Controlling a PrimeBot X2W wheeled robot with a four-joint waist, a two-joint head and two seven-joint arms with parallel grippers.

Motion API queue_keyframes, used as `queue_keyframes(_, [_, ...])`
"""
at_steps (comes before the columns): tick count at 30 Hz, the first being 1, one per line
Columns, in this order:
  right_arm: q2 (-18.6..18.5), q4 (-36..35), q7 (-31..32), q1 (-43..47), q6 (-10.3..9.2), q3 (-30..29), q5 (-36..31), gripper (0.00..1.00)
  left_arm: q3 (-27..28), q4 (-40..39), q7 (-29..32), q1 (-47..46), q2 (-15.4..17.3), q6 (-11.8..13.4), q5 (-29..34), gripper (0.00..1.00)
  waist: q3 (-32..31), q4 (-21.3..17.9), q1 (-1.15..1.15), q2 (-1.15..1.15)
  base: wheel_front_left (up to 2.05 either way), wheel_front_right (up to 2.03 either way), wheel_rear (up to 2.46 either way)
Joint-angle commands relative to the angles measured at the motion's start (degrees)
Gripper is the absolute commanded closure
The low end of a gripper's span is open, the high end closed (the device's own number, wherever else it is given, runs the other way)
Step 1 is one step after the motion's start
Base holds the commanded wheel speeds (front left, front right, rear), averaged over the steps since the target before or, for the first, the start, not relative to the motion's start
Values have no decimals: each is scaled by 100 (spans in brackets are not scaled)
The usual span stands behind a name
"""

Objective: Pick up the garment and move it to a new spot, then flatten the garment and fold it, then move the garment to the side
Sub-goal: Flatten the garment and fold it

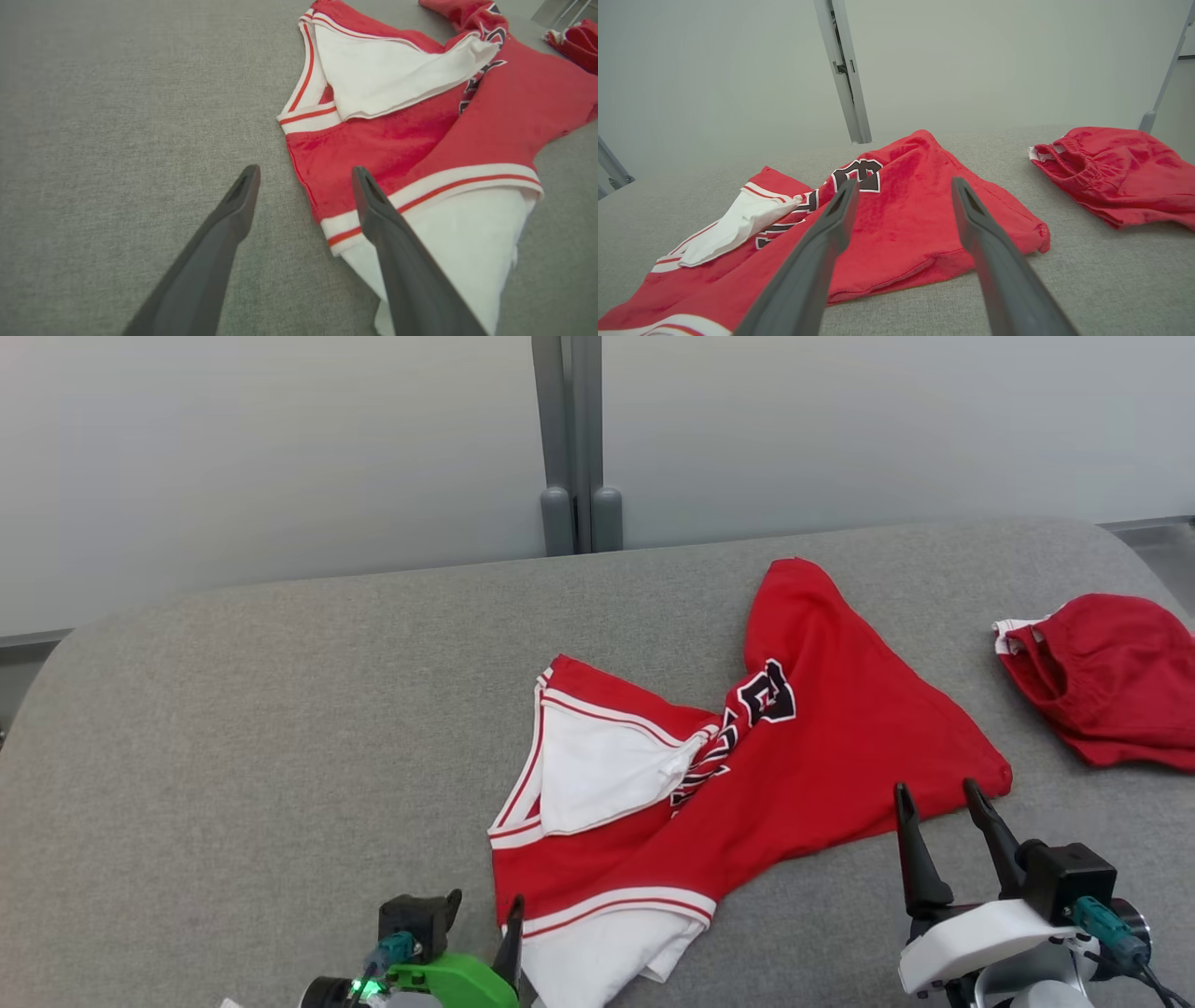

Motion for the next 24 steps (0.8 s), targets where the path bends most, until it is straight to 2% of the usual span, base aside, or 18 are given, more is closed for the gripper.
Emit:
queue_keyframes(1, [4,-32,-14,40,-9,37,-55,0,-75,139,136,-155,22,-44,-50,0,65,-100,0,0,0,0,0])
queue_keyframes(7, [18,-63,-8,-84,-9,131,-105,0,-317,678,692,-552,22,-98,-332,0,200,-332,0,0,0,0,0])
queue_keyframes(8, [19,-66,-8,-87,-9,131,-109,0,-350,717,691,-610,22,-91,-417,18,223,-369,0,0,0,0,0])
queue_keyframes(9, [20,-62,-6,-85,-9,126,-114,0,-383,755,693,-649,22,-83,-458,64,238,-393,0,0,0,0,0])
queue_keyframes(10, [21,-57,-6,-89,-9,125,-125,0,-416,808,677,-687,22,-54,-492,97,258,-424,0,0,0,0,0])
queue_keyframes(13, [23,-83,-7,-112,-9,111,-135,0,-456,887,497,-821,22,23,-533,100,317,-490,0,0,0,0,0])
queue_keyframes(17, [23,-112,-9,-116,-9,33,-114,0,-342,870,-80,-1080,28,180,-500,100,395,-525,0,0,0,0,0])
queue_keyframes(24, [23,-189,-12,-199,-9,24,-60,0,-16,950,-518,-1716,298,331,-484,100,676,-596,0,0,0,0,0])
